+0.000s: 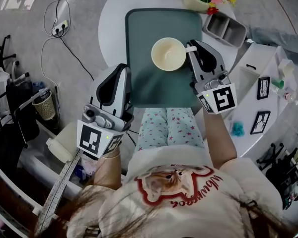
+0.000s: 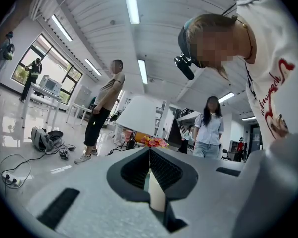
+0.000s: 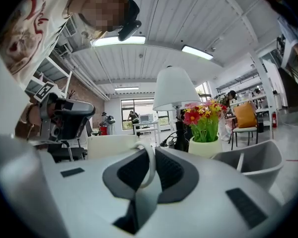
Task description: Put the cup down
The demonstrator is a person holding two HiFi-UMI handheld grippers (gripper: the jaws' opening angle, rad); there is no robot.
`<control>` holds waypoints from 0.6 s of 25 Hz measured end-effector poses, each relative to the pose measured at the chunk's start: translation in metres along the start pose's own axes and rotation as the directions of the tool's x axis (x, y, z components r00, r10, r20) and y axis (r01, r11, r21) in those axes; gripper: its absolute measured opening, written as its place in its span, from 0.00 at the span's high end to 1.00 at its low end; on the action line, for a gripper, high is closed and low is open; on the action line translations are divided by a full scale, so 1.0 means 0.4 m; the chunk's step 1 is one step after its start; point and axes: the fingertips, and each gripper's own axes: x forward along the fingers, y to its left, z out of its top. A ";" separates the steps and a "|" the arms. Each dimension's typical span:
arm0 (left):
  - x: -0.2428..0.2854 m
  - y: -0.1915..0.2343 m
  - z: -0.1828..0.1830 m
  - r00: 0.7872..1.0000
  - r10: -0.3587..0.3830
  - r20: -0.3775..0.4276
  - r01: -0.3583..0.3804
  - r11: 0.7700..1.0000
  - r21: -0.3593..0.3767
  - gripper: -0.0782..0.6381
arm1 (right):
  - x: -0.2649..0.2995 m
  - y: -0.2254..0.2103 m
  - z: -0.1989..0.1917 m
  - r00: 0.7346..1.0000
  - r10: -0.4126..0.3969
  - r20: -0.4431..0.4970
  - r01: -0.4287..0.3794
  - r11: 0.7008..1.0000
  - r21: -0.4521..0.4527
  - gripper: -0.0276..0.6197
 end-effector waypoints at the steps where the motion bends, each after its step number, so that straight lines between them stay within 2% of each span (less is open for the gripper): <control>1: -0.001 0.001 -0.004 1.000 -0.001 -0.002 0.001 1.000 0.004 0.87 | 0.001 -0.002 -0.001 1.000 0.001 -0.002 -0.001 1.000 -0.004 0.88; 6: -0.003 0.003 -0.010 1.000 -0.009 -0.004 0.009 1.000 0.005 0.87 | 0.002 -0.005 -0.009 0.999 0.002 -0.032 -0.003 0.999 -0.038 0.88; 11: 0.005 -0.010 0.011 0.998 -0.052 0.027 0.052 0.999 -0.003 0.87 | 0.004 0.000 -0.015 0.998 0.024 -0.056 -0.028 0.998 -0.061 0.88; 15: 0.016 -0.024 0.013 0.997 -0.073 0.018 0.073 0.997 0.017 0.87 | 0.009 0.002 -0.028 0.994 0.030 -0.102 -0.039 0.995 -0.092 0.88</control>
